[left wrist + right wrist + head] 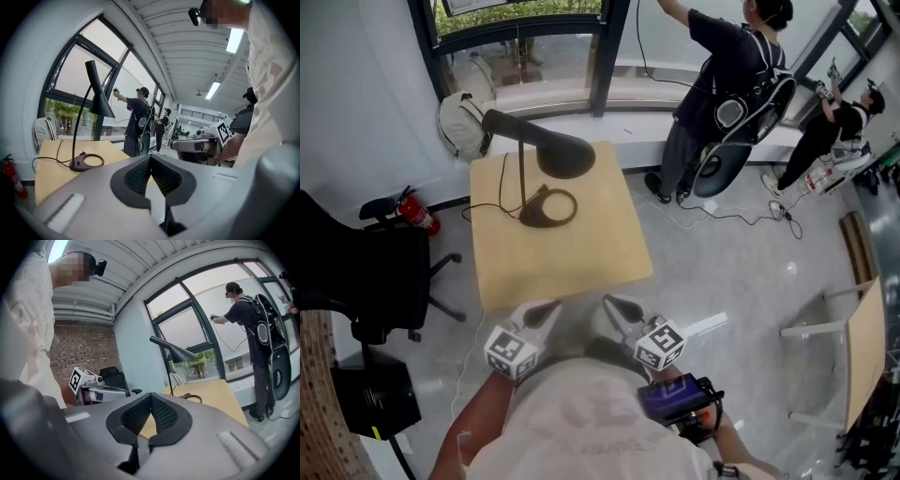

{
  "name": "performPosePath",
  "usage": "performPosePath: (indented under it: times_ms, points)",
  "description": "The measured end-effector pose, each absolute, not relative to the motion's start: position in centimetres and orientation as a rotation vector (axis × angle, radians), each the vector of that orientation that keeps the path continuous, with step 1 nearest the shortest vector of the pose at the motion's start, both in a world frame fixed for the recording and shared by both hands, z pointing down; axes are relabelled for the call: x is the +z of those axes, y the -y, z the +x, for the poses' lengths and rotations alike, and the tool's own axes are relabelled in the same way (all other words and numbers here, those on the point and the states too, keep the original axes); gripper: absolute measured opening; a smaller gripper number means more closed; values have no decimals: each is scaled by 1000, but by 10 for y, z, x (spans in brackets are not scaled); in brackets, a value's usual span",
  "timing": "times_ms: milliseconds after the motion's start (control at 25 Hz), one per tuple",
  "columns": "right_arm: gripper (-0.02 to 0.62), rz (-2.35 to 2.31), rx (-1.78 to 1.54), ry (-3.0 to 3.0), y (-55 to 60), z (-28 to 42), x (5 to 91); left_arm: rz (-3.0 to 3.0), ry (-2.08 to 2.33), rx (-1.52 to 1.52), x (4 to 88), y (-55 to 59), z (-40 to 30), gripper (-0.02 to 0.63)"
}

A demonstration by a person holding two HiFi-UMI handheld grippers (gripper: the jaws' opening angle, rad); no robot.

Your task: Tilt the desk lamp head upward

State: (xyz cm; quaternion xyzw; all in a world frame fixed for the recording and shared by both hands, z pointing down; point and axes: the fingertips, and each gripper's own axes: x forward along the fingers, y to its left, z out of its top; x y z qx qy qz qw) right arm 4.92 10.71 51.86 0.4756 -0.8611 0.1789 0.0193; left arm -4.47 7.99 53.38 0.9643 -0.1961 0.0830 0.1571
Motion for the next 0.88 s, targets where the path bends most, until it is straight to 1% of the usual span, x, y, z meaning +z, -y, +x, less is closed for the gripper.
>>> performPosePath:
  times_ms: [320,880]
  points:
    - [14,1374,568,2728,-60,56,522,2724,661,266,532,-40,-38,2]
    - [14,1248,618,2849,39,103,529,2715,756,340,525,48,29,2]
